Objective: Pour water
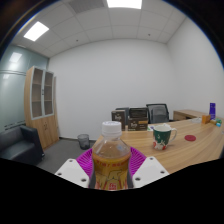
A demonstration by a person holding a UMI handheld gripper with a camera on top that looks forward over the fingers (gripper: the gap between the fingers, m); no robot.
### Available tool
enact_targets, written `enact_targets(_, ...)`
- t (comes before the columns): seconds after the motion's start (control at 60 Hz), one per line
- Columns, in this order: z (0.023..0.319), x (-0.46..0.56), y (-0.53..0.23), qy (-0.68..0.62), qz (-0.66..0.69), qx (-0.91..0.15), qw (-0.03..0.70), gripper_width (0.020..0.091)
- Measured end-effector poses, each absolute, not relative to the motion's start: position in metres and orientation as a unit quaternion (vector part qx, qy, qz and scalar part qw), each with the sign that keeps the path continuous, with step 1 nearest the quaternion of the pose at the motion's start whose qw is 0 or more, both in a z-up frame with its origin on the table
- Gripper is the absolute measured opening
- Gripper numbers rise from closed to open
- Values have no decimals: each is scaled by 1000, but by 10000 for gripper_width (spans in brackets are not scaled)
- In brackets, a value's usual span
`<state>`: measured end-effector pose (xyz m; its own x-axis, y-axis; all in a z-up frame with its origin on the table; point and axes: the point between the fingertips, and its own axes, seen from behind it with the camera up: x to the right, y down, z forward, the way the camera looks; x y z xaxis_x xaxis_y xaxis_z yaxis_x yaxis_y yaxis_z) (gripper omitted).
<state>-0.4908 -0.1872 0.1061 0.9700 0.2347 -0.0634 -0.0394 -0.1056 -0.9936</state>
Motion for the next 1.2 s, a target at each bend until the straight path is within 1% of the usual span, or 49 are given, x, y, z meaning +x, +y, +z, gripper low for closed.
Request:
enact_targets(0.133,118,-490,-147,17,221,-746,628,431)
enact_targets(0.283,154,-464,-89,140,339,-716,594,431)
enact_targets(0.367,164,-443,-58,220,394,-683,575,432)
enact_targets(0.417,168,-437,-43,281,447,-658,537,431)
enact_targets(0.483,164,-431,-17,355,514,-619,476,429)
enact_targets(0.583,164,-427,9,437,581,-561,396,431)
enact_targets(0.6,159,-425,14,448,586,-554,387,430)
enact_targets(0.65,159,-417,21,479,599,-527,366,429)
enact_targets(0.75,162,-401,27,522,613,-483,343,441)
enact_targets(0.767,155,-402,34,529,612,-478,341,440)
enact_targets(0.867,155,-399,35,550,622,-454,324,442)
enact_targets(0.883,158,-396,31,554,622,-451,320,441)
enact_targets(0.933,151,-400,38,557,623,-450,316,442)
enact_targets(1.067,155,-405,36,545,621,-462,323,441)
enact_targets(1.133,171,-406,33,519,612,-483,351,441)
enact_targets(1.183,198,-403,26,469,601,-508,401,441)
enact_targets(1.2,213,-398,26,460,590,-515,418,440)
